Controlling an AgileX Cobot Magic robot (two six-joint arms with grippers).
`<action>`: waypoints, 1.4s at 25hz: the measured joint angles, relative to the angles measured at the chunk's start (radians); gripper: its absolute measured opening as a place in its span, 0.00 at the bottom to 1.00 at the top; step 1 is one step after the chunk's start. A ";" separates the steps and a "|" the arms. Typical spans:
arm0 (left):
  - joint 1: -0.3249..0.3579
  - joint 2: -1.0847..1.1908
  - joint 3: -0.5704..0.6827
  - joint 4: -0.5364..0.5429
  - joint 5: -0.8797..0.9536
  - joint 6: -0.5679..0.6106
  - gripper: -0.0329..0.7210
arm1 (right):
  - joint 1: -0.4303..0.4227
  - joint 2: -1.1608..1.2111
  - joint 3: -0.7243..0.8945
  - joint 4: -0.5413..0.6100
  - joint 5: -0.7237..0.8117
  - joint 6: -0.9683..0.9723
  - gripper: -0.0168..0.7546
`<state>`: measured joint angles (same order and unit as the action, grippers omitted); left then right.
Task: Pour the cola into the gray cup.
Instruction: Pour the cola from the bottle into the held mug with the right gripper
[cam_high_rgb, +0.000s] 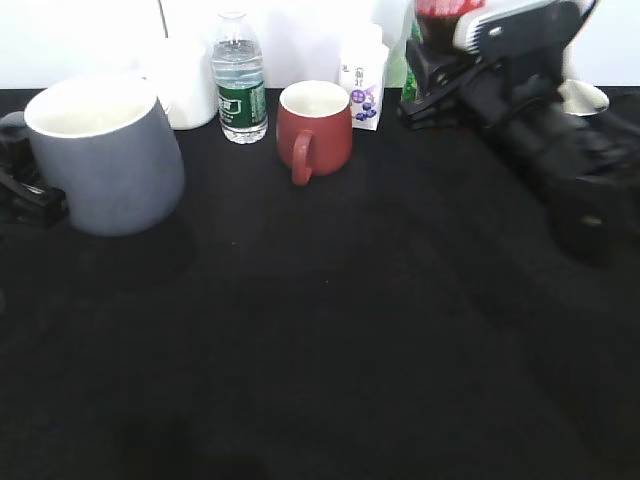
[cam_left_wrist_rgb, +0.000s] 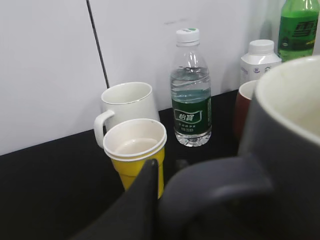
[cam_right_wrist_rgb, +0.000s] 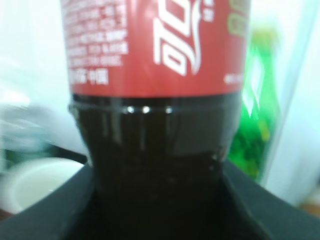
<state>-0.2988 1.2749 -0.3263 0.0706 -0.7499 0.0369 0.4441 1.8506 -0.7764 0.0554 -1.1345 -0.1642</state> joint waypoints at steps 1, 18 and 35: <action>0.000 0.000 0.000 0.000 0.000 -0.002 0.12 | 0.000 -0.019 0.016 -0.014 -0.016 0.000 0.52; -0.002 0.155 0.000 0.140 -0.133 -0.051 0.12 | 0.000 -0.010 -0.089 -0.672 0.077 -0.139 0.52; -0.002 0.156 0.000 0.146 -0.074 0.099 0.12 | 0.000 0.036 -0.109 -0.584 0.133 -0.896 0.52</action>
<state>-0.3004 1.4305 -0.3263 0.2168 -0.8241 0.1355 0.4441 1.8868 -0.8857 -0.5288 -1.0012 -1.0607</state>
